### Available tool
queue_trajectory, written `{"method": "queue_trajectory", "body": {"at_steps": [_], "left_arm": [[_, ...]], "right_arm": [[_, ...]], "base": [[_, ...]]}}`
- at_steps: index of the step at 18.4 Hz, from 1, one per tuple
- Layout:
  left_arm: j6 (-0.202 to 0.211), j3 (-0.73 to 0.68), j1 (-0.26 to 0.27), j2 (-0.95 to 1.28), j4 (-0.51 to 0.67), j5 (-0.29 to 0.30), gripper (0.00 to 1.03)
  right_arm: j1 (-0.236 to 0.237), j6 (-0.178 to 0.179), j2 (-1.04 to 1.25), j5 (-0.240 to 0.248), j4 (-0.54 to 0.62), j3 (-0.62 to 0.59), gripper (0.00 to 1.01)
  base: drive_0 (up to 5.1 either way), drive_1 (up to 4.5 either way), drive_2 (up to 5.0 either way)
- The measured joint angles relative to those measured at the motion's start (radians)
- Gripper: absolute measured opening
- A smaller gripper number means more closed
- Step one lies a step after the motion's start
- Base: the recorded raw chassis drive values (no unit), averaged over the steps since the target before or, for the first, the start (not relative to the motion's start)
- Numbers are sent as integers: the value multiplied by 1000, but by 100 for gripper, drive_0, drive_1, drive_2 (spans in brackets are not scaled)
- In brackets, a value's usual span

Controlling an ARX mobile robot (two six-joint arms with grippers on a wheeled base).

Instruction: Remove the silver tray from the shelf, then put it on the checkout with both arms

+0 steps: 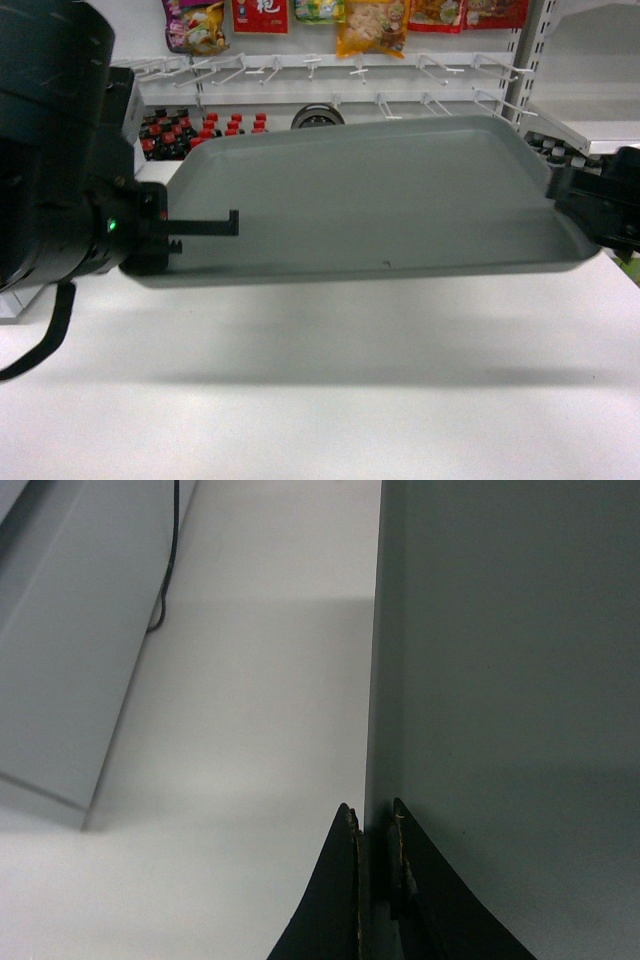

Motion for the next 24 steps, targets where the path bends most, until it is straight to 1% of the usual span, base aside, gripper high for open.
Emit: {"method": "queue_trajectory", "body": {"at_steps": [1,2,4,5,7,9,10,11,12,13,14,15,16,17,18,19,20,21,22,23,24], "left_arm": [[35,75,17,72,10,6,4],[48,139,27,132,-5,20,4],[92,257,42,252,-16,29,4],[110,321,45,314,-51,28,4],[133,370,45,393,-49,19,4],[108,385,40,469,-96,6,4],[73,387,34,499,-117,-17,3],[51,388,28,527,-113,-48,3],[12,393,19,533,-106,-59,19],[-26,306,18,443,-8,28,48],[-16,265,16,384,37,41,55],[1,235,16,334,74,58,61],[30,195,16,241,134,60,70],[71,169,16,185,233,74,73],[99,124,21,144,432,129,66],[125,50,42,98,586,178,57],[137,-48,68,67,691,204,48],[145,-129,88,53,749,214,40],[153,-229,116,33,794,232,29],[157,-291,137,-7,808,244,20],[158,-356,153,-93,831,270,8]], "right_arm": [[2,-14,79,11,11,69,3],[3,-22,143,22,12,127,3],[10,-36,269,48,-10,240,3],[10,-36,336,55,-45,301,3],[10,-35,431,71,-73,356,3],[23,-40,535,104,-108,394,3],[30,-51,568,115,-88,394,3],[43,-69,581,121,-85,394,5],[53,-93,583,132,-76,384,24],[39,-81,463,82,-20,280,53],[31,-69,401,61,-8,249,61],[25,-64,357,60,-5,241,66],[25,-81,335,119,188,222,67],[18,-122,332,197,349,193,59],[12,-172,317,248,463,132,52],[5,-218,296,263,558,25,43],[-8,-243,274,262,613,-71,34],[-22,-258,246,260,634,-124,26],[-40,-271,176,251,641,-179,15],[-47,-276,109,243,652,-220,6],[-53,-280,31,228,659,-280,3]], "base": [[0,0,0],[0,0,0],[0,0,0],[0,0,0],[0,0,0],[0,0,0],[0,0,0],[0,0,0],[0,0,0],[0,0,0],[0,0,0],[0,0,0],[0,0,0],[0,0,0],[0,0,0],[0,0,0],[0,0,0],[0,0,0],[0,0,0],[0,0,0],[0,0,0]]}}
